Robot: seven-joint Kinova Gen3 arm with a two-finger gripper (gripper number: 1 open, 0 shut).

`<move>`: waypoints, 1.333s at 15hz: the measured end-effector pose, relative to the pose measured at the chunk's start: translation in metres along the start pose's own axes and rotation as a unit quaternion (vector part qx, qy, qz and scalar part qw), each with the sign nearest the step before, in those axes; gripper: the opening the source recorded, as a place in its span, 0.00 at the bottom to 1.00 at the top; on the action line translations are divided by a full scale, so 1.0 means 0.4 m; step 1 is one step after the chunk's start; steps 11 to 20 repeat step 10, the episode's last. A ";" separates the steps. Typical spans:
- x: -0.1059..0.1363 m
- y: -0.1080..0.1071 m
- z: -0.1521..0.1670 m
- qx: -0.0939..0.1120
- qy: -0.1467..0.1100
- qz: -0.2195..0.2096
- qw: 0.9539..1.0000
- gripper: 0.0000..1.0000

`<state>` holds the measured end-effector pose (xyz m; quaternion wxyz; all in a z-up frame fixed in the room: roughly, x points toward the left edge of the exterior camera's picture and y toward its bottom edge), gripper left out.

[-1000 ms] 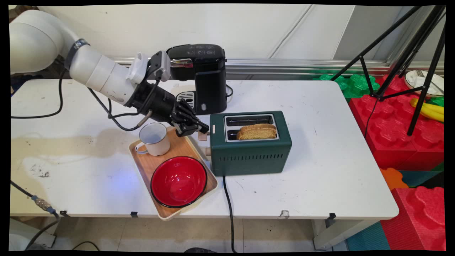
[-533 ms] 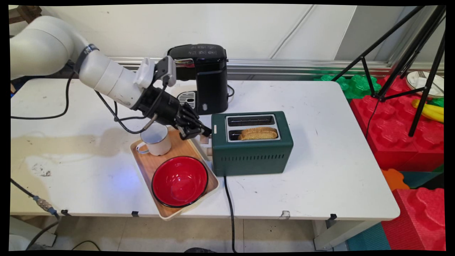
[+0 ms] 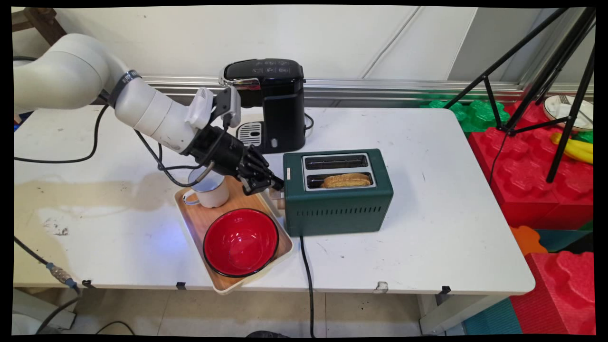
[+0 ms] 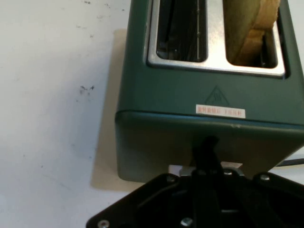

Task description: Press the toaster switch

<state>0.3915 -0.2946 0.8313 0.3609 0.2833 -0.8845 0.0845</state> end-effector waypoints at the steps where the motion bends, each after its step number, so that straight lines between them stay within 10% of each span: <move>1: -0.004 0.001 0.003 -0.001 -0.001 0.001 1.000 0.00; 20: -0.030 0.000 0.002 -0.001 -0.010 0.012 1.000 0.00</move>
